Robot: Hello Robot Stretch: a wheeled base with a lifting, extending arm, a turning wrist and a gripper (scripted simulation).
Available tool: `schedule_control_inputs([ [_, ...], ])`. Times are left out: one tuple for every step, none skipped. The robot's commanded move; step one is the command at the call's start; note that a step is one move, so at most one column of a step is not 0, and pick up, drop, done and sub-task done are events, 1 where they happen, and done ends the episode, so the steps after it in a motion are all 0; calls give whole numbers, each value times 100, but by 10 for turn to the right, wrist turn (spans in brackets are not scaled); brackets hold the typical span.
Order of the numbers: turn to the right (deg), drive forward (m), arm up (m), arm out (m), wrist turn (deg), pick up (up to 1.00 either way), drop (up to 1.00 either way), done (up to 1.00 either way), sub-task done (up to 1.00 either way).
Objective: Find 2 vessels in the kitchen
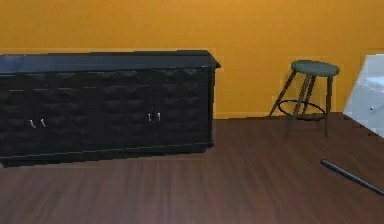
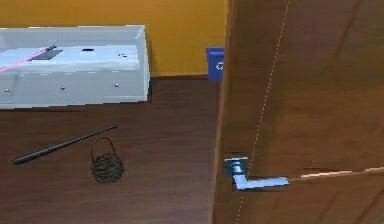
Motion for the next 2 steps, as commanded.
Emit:
schedule_control_inputs([
  [450, 0, 0, 0, 0, 0, 0, 0, 0],
  [90, 0, 0, 0, 0, 0, 0, 0, 0],
])
